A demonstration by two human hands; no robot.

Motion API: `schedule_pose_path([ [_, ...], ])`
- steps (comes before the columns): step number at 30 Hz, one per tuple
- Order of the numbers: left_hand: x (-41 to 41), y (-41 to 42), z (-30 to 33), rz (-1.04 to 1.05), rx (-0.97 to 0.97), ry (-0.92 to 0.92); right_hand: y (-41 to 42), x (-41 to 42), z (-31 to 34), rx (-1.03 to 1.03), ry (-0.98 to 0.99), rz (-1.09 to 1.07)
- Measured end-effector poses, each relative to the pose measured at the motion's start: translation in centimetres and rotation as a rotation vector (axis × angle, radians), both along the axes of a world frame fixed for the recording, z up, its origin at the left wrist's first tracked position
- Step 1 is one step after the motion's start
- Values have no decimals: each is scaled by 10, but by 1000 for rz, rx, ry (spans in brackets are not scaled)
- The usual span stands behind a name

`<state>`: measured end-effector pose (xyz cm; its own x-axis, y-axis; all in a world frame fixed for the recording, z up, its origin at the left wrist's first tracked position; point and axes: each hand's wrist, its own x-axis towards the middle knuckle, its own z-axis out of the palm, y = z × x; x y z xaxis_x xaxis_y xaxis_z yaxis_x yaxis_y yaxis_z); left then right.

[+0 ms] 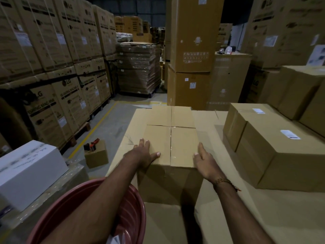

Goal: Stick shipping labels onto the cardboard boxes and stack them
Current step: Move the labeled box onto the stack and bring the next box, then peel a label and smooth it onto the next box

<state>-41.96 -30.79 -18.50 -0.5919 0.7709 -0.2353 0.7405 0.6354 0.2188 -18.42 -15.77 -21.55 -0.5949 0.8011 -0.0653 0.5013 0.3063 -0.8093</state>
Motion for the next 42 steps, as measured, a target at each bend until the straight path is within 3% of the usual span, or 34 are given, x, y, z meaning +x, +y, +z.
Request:
schedule_pose_path([
  [2, -2, -1, 7, 13, 60, 39, -5, 7, 6, 55, 25, -69],
  [8, 37, 7, 49, 104, 528, 135, 9, 47, 8, 135, 129, -186],
  [15, 141, 69, 82, 44, 748, 179, 52, 113, 20, 217, 184, -154],
  [22, 265, 162, 71, 72, 799, 117, 133, 223, 61, 326, 198, -60],
  [29, 369, 236, 46, 5, 785, 57, 208, 342, 81, 449, 119, -96],
  [42, 449, 304, 73, -144, 876, 39, 243, 454, 105, 545, 118, -318],
])
